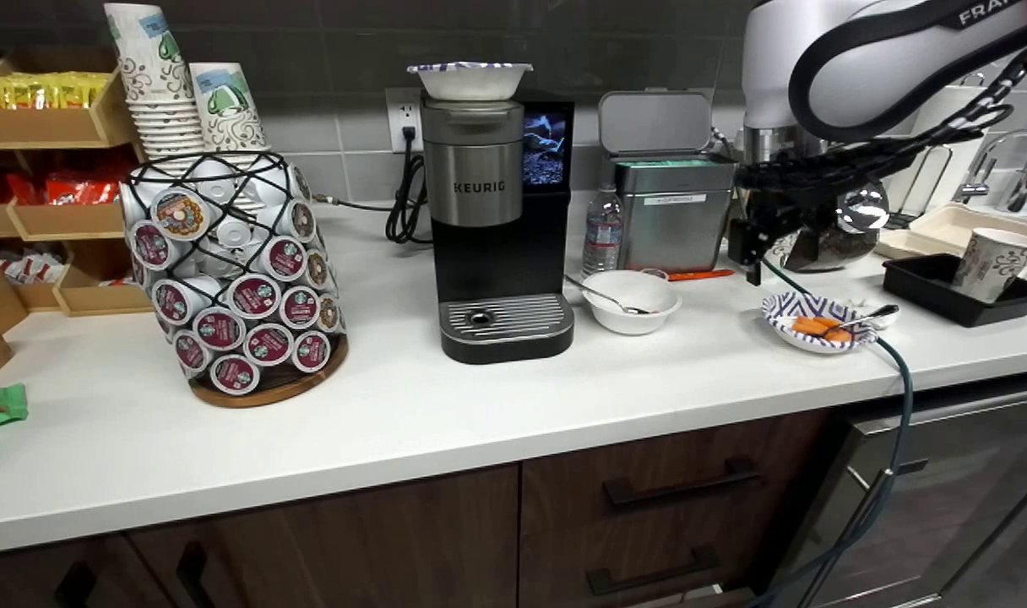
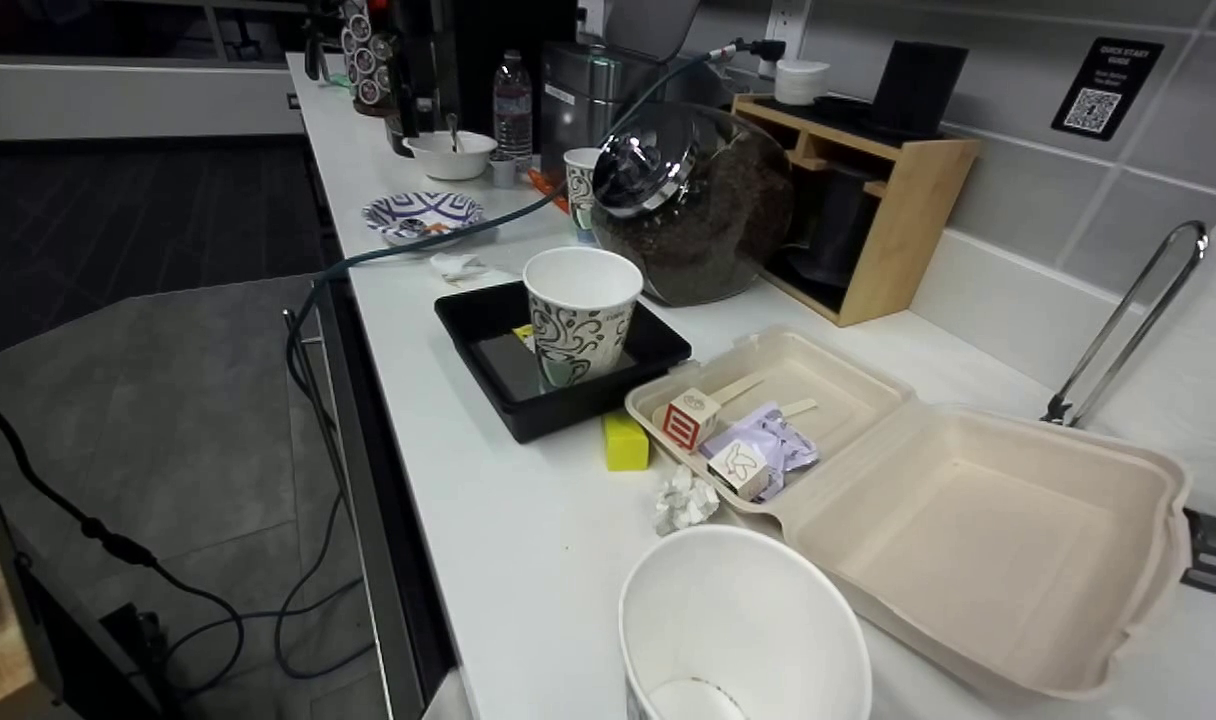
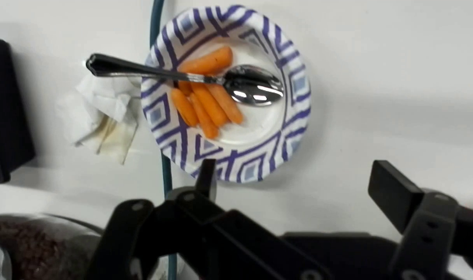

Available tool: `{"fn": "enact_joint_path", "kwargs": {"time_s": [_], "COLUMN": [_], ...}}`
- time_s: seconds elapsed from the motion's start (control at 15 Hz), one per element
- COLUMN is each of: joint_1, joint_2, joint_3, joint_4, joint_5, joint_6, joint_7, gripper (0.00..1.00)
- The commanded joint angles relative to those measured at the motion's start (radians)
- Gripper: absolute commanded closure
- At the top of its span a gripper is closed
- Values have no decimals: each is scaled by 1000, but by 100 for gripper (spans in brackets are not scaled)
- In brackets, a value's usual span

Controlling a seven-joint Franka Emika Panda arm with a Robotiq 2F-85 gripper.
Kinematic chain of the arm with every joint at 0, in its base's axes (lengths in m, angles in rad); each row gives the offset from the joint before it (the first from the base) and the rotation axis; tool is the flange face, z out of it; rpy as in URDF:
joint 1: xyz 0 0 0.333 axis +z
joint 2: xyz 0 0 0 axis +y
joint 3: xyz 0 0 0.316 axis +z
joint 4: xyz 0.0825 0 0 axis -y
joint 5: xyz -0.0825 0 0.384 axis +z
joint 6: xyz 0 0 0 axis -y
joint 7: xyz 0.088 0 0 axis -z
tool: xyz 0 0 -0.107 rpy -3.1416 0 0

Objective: Take one orange object out of the bowl and place it in the white bowl.

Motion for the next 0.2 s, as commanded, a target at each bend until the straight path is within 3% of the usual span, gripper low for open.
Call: {"fn": "enact_joint_path", "kwargs": {"time_s": [0.0,0.13], "joint_1": [-20,-31], "joint_2": [-9,-22], "joint_3": [15,17], "joint_4": [-23,-49], "joint_5": [6,17], "joint_6": [-3,-2], "joint_7": [3,2], "gripper": [0,0]}}
